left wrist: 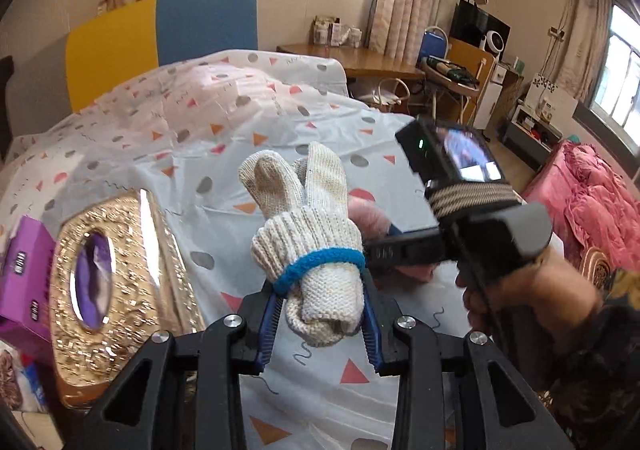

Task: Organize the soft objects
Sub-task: 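Carry the white glove into the gold tin and open the left gripper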

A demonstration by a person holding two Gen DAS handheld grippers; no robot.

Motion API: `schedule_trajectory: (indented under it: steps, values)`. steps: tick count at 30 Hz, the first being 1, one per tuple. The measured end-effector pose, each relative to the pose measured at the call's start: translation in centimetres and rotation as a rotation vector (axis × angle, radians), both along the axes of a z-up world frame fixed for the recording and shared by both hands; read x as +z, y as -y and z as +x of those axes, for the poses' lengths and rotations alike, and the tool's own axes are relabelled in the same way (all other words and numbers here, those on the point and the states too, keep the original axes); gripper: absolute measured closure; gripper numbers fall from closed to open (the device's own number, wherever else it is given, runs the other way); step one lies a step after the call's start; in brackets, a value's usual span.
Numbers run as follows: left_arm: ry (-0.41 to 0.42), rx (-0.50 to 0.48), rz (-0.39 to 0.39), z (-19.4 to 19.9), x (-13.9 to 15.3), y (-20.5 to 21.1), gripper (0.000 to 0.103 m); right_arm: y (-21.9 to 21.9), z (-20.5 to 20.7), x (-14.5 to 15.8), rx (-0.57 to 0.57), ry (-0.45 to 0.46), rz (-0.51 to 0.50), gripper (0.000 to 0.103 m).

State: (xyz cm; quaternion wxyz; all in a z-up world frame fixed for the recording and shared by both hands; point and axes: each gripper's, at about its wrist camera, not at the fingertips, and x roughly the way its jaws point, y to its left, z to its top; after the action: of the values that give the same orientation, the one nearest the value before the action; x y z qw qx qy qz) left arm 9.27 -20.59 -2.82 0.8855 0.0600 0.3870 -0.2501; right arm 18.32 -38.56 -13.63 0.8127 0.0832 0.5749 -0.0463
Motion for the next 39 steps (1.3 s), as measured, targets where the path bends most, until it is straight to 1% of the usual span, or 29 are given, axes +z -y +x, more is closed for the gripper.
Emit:
schedule_trajectory:
  steps: [3, 8, 10, 14, 16, 23, 27, 29, 34, 39]
  values:
    - [0.021, 0.021, 0.012, 0.3, 0.8, -0.4, 0.067, -1.4, -0.3, 0.0, 0.031, 0.006, -0.072, 0.056]
    - [0.074, 0.067, 0.017, 0.8, 2.4, -1.5, 0.066, -3.5, -0.3, -0.6, 0.130, 0.009, -0.207, 0.056]
    - [0.101, 0.089, 0.017, 0.9, 3.2, -2.2, 0.067, -3.5, -0.3, -0.6, 0.137, 0.014, -0.206, 0.056]
    - [0.141, 0.129, 0.007, 0.9, 4.6, -4.0, 0.067, -2.7, -0.2, -0.8, 0.118, 0.009, -0.157, 0.055]
    - [0.158, 0.150, 0.000, 0.9, 5.2, -5.1, 0.066, -2.6, -0.2, -0.9, 0.119, 0.008, -0.149, 0.054]
    - [0.188, 0.217, -0.015, 0.4, 6.3, -8.6, 0.066, -2.1, 0.3, -1.2, 0.096, 0.007, -0.116, 0.052]
    - [0.196, 0.259, -0.025, -0.1, 6.6, -10.7, 0.066, -2.5, 0.1, -1.2, 0.115, 0.014, -0.145, 0.052]
    - [0.200, 0.288, -0.031, -0.4, 6.7, -12.1, 0.066, -2.8, 0.0, -1.1, 0.132, 0.020, -0.166, 0.054]
    - [0.207, 0.375, -0.041, -0.8, 6.9, -16.2, 0.066, -3.4, -0.4, -1.0, 0.153, 0.030, -0.194, 0.055]
    - [0.188, 0.462, -0.050, -0.9, 6.1, -20.3, 0.066, -3.9, -0.5, -0.9, 0.173, 0.041, -0.223, 0.055]
